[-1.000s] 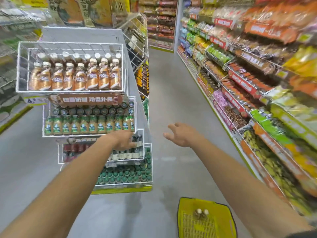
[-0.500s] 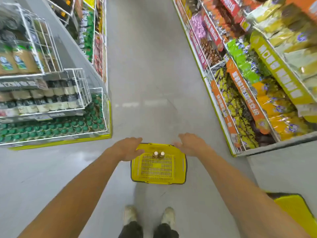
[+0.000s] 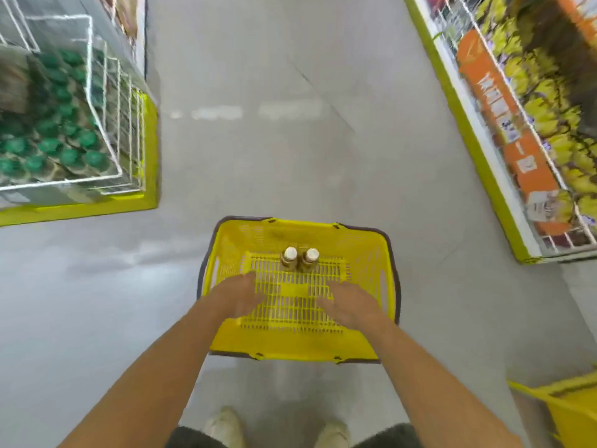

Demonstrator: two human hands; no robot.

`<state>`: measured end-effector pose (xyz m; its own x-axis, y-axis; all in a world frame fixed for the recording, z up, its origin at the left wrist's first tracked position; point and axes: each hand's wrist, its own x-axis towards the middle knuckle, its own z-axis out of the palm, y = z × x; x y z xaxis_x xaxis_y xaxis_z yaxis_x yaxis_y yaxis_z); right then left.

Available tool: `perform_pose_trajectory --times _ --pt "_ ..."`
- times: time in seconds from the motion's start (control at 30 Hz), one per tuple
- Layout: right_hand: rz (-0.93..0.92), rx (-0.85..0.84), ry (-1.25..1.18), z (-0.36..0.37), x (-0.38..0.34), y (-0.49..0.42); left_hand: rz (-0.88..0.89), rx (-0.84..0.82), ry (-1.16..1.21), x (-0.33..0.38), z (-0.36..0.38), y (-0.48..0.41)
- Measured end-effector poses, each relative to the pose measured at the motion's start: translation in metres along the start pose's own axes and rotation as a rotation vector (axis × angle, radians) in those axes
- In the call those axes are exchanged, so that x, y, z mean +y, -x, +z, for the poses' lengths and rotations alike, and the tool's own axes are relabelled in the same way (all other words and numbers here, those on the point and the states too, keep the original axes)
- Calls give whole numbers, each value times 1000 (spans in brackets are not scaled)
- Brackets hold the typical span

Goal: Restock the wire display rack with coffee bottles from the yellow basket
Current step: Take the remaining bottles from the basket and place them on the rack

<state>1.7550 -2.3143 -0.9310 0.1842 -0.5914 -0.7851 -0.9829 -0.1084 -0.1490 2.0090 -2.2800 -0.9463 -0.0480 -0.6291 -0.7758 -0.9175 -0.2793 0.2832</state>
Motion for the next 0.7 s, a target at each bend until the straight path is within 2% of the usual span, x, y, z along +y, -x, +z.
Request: perform_pose_trajectory --times 0.17,0.33,0.47,0.6,0.7 --pt "-13 131 -11 52 27 -133 122 124 52 -16 54 -133" --pt "-77 429 -199 58 23 -184 317 475 371 9 56 -177" --pt "-181 597 -436 56 6 -174 329 513 466 22 55 -169" --pt "-238 599 -522 33 -1 -141 329 514 515 20 29 -137" --pt "-306 571 -587 -19 -21 -60 350 510 550 24 -27 -55"
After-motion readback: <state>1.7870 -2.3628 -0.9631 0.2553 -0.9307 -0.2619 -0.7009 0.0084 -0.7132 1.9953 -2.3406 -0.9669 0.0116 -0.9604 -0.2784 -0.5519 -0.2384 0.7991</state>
